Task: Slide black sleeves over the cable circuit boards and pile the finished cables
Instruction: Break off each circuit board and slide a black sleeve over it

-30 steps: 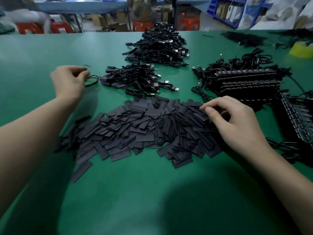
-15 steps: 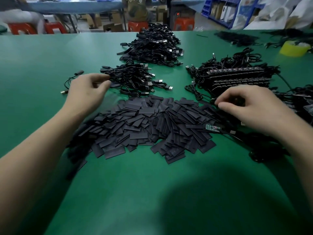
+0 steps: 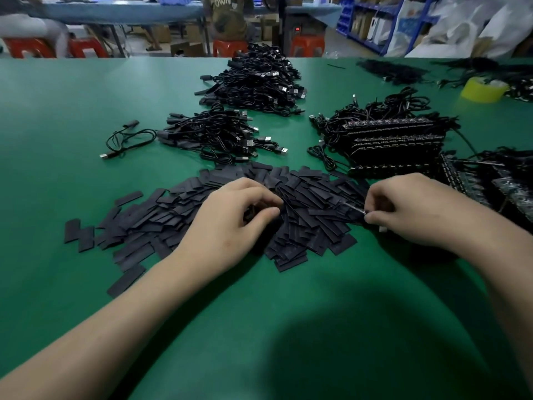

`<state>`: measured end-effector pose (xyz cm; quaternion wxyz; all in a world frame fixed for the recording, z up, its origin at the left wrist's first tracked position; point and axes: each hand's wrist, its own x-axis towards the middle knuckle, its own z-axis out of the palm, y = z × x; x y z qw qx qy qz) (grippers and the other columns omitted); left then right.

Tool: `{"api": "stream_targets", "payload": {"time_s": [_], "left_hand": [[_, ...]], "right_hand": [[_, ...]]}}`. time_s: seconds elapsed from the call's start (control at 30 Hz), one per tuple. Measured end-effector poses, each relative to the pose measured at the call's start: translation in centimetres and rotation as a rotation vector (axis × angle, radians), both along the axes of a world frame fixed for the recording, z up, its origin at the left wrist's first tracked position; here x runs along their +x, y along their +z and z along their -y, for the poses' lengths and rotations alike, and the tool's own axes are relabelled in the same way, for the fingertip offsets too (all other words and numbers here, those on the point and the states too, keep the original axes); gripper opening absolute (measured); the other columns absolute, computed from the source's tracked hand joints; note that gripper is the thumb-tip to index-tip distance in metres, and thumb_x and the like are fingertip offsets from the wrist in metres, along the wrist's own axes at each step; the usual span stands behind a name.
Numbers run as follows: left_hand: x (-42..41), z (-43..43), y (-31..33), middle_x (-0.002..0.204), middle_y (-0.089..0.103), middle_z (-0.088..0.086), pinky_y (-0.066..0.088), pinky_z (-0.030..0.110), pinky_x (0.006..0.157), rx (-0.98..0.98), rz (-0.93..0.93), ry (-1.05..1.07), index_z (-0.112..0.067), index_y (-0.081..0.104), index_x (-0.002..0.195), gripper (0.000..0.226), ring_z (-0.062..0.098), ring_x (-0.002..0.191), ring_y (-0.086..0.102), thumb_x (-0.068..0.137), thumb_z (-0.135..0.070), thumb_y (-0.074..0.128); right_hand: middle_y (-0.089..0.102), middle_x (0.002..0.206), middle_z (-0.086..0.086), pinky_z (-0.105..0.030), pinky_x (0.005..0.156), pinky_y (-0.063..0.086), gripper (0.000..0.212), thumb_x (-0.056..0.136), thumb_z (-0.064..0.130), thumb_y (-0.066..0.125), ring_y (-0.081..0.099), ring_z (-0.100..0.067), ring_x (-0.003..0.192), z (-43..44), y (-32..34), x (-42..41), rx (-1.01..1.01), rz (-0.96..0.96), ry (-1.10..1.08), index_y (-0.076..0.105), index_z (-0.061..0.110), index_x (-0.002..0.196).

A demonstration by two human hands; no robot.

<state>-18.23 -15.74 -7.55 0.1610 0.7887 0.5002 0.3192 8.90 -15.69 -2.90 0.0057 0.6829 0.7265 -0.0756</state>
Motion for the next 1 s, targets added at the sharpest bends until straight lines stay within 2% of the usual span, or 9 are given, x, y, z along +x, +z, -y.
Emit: {"api": "stream_targets", "payload": {"time_s": [0.07,0.17,0.27,0.37,0.5,0.67,0.77,0.9,1.0], "left_hand": [[-0.1,0.4,0.1,0.105,0.064,-0.016,0.049,0.029,0.092,0.007,-0.013,-0.006,-0.031,0.078,0.105,0.014,0.004,0.099,0.06,0.093,-0.031,0.07],[0.0,1.5,0.0,0.095,0.06,-0.018,0.053,0.034,0.081,0.002,-0.053,0.025,-0.038,0.077,0.1,0.017,0.002,0.087,0.058,0.089,-0.048,0.067],[0.9,2.6,-0.3,0.088,0.059,-0.017,0.052,0.032,0.075,-0.017,-0.109,0.101,-0.04,0.075,0.093,0.033,0.004,0.081,0.058,0.083,-0.067,0.058],[1.9,2.1,-0.3,0.081,0.059,-0.013,0.046,0.03,0.068,-0.017,-0.197,0.187,-0.034,0.068,0.082,0.04,0.009,0.079,0.057,0.081,-0.074,0.059],[2.3,1.4,0.1,0.066,0.057,-0.012,0.035,0.029,0.059,-0.062,-0.229,0.214,-0.031,0.053,0.064,0.04,0.012,0.067,0.052,0.08,-0.065,0.065],[1.7,1.1,0.0,0.054,0.054,-0.011,0.033,0.027,0.054,-0.17,-0.143,0.235,-0.028,0.055,0.058,0.038,0.002,0.057,0.05,0.08,-0.055,0.07],[1.7,1.3,0.2,0.05,0.052,-0.01,0.032,0.027,0.053,-0.166,-0.125,0.227,-0.03,0.053,0.053,0.042,0.004,0.054,0.048,0.079,-0.061,0.065],[2.3,1.2,0.5,0.055,0.052,-0.01,0.029,0.024,0.05,-0.149,-0.232,0.231,-0.028,0.051,0.056,0.046,0.001,0.056,0.046,0.075,-0.067,0.066],[2.7,0.9,0.6,0.052,0.052,-0.008,0.03,0.026,0.05,-0.169,-0.225,0.223,-0.025,0.052,0.056,0.043,0.004,0.054,0.046,0.078,-0.058,0.067]], "right_hand": [[0.066,0.074,0.009,-0.036,0.071,0.051,0.016,0.093,0.034,0.07,0.063,-0.011,0.073,0.2,1.2,0.2,0.01,-0.176,0.048,0.063,0.032,0.079],[0.066,0.067,-0.001,-0.049,0.069,0.05,0.018,0.096,0.03,0.065,0.065,-0.02,0.065,1.0,2.6,-0.5,-0.151,-0.717,0.151,0.063,0.032,0.079],[0.059,0.069,-0.009,-0.038,0.062,0.056,0.01,0.102,0.017,0.055,0.057,-0.024,0.058,1.6,1.5,-3.0,-0.246,-1.021,0.22,0.055,0.016,0.092],[0.052,0.072,-0.006,-0.024,0.045,0.04,0.01,0.105,0.013,0.05,0.04,-0.013,0.049,1.7,-1.2,-5.7,-0.337,-1.165,0.203,0.047,0.012,0.095],[0.053,0.06,0.012,-0.018,0.048,0.031,0.013,0.102,0.022,0.06,0.038,-0.005,0.05,1.2,-3.6,-6.7,-0.214,-1.085,0.181,0.052,0.018,0.093],[0.049,0.06,0.013,-0.02,0.054,0.033,0.022,0.093,0.027,0.073,0.04,-0.004,0.055,1.4,-4.5,-7.3,0.019,-1.049,0.187,0.054,0.019,0.085],[0.047,0.061,0.011,-0.026,0.059,0.034,0.024,0.092,0.034,0.071,0.04,-0.004,0.056,1.5,-4.7,-7.6,0.107,-0.944,0.173,0.053,0.019,0.084],[0.055,0.056,0.029,-0.007,0.056,0.037,0.022,0.099,0.029,0.062,0.053,0.007,0.055,1.9,-4.8,-7.9,0.143,-0.915,0.172,0.047,0.022,0.084],[0.055,0.067,0.032,-0.012,0.059,0.037,0.021,0.1,0.039,0.056,0.051,0.004,0.063,2.1,-5.0,-8.0,0.163,-0.828,0.152,0.044,0.028,0.088]]}}
